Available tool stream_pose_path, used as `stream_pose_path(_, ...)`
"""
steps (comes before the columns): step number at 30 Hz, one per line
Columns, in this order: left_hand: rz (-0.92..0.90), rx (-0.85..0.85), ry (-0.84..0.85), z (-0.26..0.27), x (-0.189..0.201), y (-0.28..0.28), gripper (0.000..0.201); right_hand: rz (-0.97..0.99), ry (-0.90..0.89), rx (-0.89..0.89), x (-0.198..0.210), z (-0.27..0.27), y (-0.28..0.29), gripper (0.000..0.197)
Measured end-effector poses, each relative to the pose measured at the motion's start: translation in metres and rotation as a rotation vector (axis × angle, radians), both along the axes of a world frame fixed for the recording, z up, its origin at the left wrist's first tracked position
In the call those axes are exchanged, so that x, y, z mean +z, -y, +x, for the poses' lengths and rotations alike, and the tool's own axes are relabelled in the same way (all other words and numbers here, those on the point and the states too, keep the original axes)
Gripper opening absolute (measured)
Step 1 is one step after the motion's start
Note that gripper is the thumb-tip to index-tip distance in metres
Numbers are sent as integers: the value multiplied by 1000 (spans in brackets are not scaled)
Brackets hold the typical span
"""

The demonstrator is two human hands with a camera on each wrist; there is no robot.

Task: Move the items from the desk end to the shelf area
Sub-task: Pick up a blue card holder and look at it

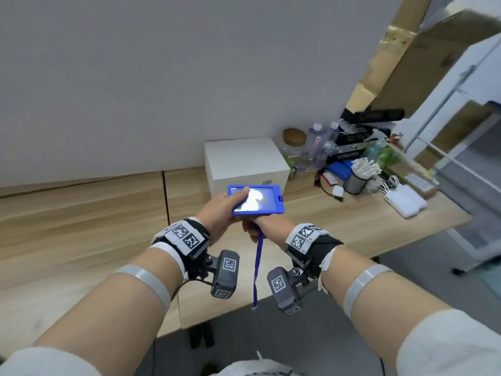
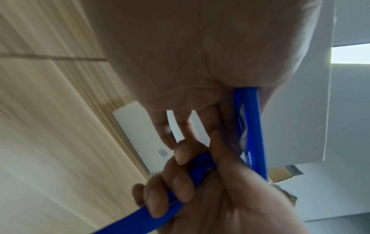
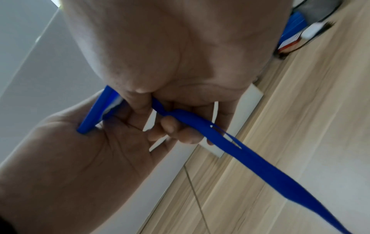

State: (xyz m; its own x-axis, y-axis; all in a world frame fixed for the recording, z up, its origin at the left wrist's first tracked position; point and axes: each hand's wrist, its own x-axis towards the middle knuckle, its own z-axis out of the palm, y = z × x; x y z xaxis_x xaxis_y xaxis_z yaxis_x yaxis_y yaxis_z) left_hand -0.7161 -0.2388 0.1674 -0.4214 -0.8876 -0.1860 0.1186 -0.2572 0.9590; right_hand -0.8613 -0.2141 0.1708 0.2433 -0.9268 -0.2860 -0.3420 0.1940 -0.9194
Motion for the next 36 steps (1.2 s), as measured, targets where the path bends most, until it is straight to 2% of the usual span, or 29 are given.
stream_pose_path(4,-2,3,-66,-27,-6,14,48,51,61,-92,-9,-23,7,29)
stream_pose_path(9,53,109,-78,-49,-16,29,43,25,-120,-51,-17,-62,19,29)
stream_pose_path(11,21,173,-21,-60,-20,39,36,-46,-240,16,-14,-85,32,30)
stream_pose_path(13,-45,206,106,-74,-21,49,31,-164,-339,63,-3,-113,49,31)
stream_pose_path(16,-130,71,297,-109,-18,57,18,-369,-481,107,19,-160,78,30)
stream_pose_path(18,-113,-42,322,-141,-10,60,14,-443,-534,128,27,-196,96,28)
stream_pose_path(21,-14,-112,256,-191,4,65,14,-435,-455,156,27,-253,120,25)
stream_pose_path(23,94,-109,143,-219,10,69,21,-302,-240,149,23,-289,127,29)
stream_pose_path(26,208,1,-53,-256,15,72,27,-62,125,108,14,-329,123,27)
stream_pose_path(28,235,128,-206,-280,16,77,22,-21,235,55,0,-341,120,38)
stream_pose_path(30,220,253,-304,-301,13,86,20,-86,165,5,-12,-345,120,40)
stream_pose_path(32,180,376,-331,-317,6,95,23,-173,42,58,-15,-347,120,33)
stream_pose_path(34,142,488,-284,-323,-3,103,27,-231,-86,188,-12,-349,120,31)
stream_pose_path(36,79,546,-149,-325,-12,110,28,-292,-189,239,-8,-354,125,34)
